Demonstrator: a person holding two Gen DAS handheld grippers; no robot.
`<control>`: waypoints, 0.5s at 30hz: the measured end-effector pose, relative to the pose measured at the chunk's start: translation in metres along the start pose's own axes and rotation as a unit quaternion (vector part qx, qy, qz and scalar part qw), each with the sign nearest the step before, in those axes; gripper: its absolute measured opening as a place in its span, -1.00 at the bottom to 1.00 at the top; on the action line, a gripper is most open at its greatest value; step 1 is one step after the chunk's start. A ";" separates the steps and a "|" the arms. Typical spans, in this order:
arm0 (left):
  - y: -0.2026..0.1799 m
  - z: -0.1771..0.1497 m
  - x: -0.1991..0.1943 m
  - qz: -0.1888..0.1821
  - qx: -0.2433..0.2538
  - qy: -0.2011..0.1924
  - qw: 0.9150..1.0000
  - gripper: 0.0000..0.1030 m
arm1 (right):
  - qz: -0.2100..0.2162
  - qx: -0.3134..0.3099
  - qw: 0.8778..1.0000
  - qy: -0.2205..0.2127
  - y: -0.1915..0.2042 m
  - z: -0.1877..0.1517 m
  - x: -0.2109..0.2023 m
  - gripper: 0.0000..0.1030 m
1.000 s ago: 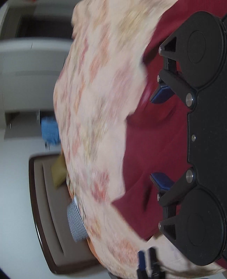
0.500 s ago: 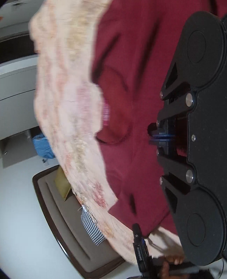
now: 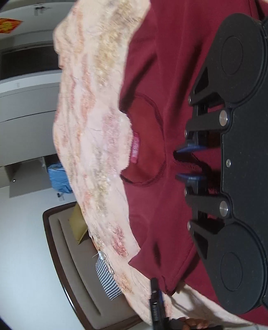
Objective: Fold small clothes
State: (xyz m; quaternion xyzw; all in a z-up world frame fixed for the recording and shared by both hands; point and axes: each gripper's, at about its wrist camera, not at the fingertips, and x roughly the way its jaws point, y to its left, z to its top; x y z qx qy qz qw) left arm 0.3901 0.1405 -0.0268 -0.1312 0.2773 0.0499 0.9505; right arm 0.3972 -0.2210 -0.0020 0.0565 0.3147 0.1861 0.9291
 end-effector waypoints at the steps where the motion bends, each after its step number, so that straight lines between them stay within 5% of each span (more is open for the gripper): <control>1: -0.003 0.004 0.001 0.000 0.005 -0.004 1.000 0.32 | -0.005 -0.006 1.000 -0.005 0.001 0.000 -0.003 -0.31; 5: -0.005 0.017 0.025 0.021 0.012 0.005 1.000 0.37 | -0.019 -0.024 0.999 -0.011 0.006 -0.003 -0.004 -0.10; 10: 0.007 0.008 0.061 0.044 0.009 0.033 0.998 0.45 | -0.060 -0.062 0.996 0.002 0.010 -0.020 0.012 -0.06; 15: 0.005 0.007 0.041 0.032 0.004 0.022 0.999 0.65 | -0.048 -0.060 0.997 -0.016 0.009 -0.018 -0.007 0.13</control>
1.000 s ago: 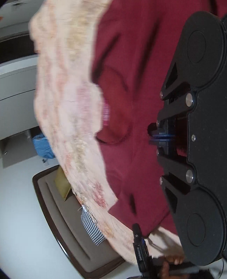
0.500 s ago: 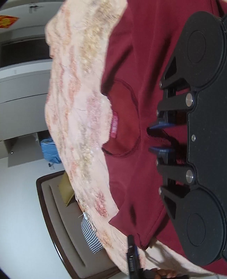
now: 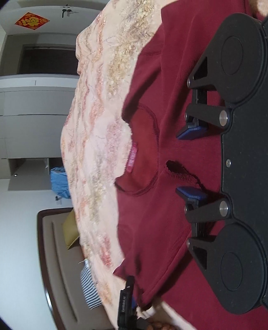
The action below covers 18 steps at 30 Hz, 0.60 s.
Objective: Fold small clothes
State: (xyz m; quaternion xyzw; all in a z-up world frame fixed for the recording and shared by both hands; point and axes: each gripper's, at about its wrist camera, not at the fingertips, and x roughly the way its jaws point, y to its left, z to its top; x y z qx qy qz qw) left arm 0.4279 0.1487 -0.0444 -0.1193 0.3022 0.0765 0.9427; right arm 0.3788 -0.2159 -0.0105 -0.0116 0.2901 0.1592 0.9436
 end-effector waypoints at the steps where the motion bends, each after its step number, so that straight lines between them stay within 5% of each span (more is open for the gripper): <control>1: 0.000 -0.001 -0.011 -0.006 -0.003 -0.005 1.000 0.71 | -0.001 -0.002 1.000 -0.007 -0.001 0.000 -0.010 0.29; 5: -0.004 -0.015 -0.069 -0.024 0.004 -0.035 0.999 0.99 | -0.007 -0.021 0.999 -0.041 0.000 -0.010 -0.067 0.79; 8: -0.010 -0.039 -0.114 -0.046 0.025 -0.033 0.998 0.99 | -0.015 -0.046 0.998 -0.044 0.004 -0.031 -0.112 0.95; 18: -0.048 -0.145 -0.233 -0.098 0.095 -0.013 0.991 1.00 | -0.037 -0.115 0.992 -0.030 0.040 -0.128 -0.234 0.99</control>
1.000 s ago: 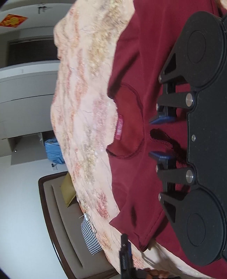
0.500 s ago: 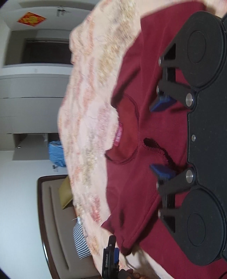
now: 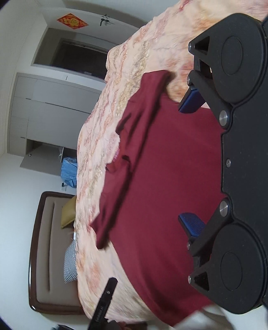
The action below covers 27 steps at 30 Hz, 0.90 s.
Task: Fold small clothes
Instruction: 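Grasp the sweater hem with the right tool and lift it toward the collar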
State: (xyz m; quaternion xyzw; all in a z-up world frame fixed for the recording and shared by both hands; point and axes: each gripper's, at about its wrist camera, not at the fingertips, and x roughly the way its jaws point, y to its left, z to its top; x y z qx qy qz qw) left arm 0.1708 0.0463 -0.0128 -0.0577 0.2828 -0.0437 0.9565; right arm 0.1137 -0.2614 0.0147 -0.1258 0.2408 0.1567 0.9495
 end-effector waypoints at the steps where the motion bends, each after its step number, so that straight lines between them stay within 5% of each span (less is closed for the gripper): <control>1: -0.007 -0.008 -0.008 -0.003 0.004 0.000 1.000 1.00 | -0.001 -0.003 1.000 0.004 0.004 -0.008 -0.008 0.99; 10: -0.049 -0.060 -0.047 -0.013 0.043 0.023 0.999 1.00 | -0.016 -0.117 0.993 0.024 0.042 -0.067 -0.057 0.99; 19: -0.060 -0.075 -0.055 -0.026 0.034 0.043 0.998 1.00 | -0.079 -0.334 0.939 0.012 0.094 -0.107 -0.041 0.95; 22: -0.063 -0.076 -0.059 -0.030 0.032 0.045 0.998 1.00 | -0.082 -0.345 0.935 0.001 0.099 -0.110 -0.036 0.68; 24: -0.067 -0.077 -0.063 -0.031 0.040 0.041 0.998 1.00 | -0.070 -0.331 0.941 -0.010 0.098 -0.106 -0.041 0.26; 25: -0.070 -0.077 -0.064 -0.032 0.046 0.038 0.998 1.00 | -0.064 -0.323 0.944 -0.019 0.097 -0.103 -0.045 -0.12; 27: -0.075 -0.079 -0.069 -0.040 0.059 0.028 0.997 1.00 | -0.047 -0.305 0.950 -0.035 0.094 -0.094 -0.054 -0.41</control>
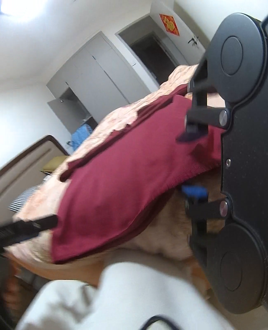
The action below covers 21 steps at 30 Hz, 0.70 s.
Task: Fold small clothes
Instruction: 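Grasp the sweater hem with the right tool and lift it toward the collar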
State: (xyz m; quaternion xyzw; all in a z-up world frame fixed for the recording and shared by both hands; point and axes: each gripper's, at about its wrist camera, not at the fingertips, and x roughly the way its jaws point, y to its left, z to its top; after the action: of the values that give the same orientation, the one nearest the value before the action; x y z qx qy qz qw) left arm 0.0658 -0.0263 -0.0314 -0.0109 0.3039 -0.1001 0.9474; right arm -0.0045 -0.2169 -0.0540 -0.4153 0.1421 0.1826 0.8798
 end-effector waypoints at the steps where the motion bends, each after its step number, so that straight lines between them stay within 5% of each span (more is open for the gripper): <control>1: -0.003 -0.001 -0.003 -0.006 0.008 -0.006 1.000 1.00 | 0.009 0.016 1.000 -0.007 -0.006 0.004 -0.004 -0.55; 8: -0.040 -0.013 -0.012 -0.023 0.098 -0.051 0.994 1.00 | 0.065 0.176 0.982 -0.031 -0.068 0.041 -0.007 -0.81; 14: -0.075 -0.021 0.015 0.000 0.152 -0.037 0.988 0.97 | 0.089 0.270 0.958 -0.044 -0.113 0.063 -0.001 -0.85; 15: -0.078 -0.021 0.021 0.012 0.158 -0.033 0.987 0.90 | 0.088 0.279 0.955 -0.045 -0.119 0.065 -0.002 -0.85; 17: -0.078 -0.023 0.029 0.030 0.172 -0.024 0.984 0.42 | 0.086 0.292 0.951 -0.048 -0.128 0.067 -0.004 -0.86; 21: -0.063 -0.027 0.026 0.060 0.178 -0.030 0.982 -0.04 | 0.074 0.297 0.950 -0.055 -0.137 0.067 -0.014 -0.87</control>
State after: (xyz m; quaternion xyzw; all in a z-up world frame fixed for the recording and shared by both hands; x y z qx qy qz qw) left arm 0.0592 -0.0923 -0.0633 0.1729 0.2523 -0.0957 0.9473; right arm 0.0496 -0.2473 0.0857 -0.1129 0.1718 0.2189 0.9538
